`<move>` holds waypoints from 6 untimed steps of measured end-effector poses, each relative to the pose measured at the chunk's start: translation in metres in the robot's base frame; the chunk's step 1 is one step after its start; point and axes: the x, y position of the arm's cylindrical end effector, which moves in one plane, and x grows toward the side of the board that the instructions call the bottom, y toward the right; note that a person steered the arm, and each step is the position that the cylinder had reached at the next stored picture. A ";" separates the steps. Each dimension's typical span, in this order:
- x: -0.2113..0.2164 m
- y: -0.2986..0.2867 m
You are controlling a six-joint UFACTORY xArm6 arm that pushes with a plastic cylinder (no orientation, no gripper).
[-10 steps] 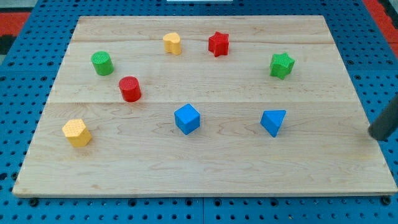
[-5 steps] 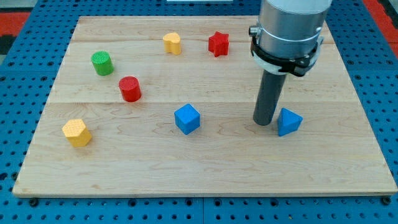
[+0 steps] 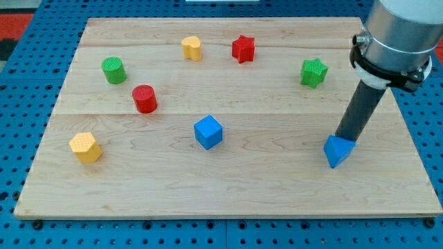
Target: Push the blue blocks below the green star
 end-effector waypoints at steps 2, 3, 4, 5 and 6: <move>-0.016 -0.005; -0.066 -0.071; -0.088 -0.139; -0.064 -0.150; -0.065 -0.209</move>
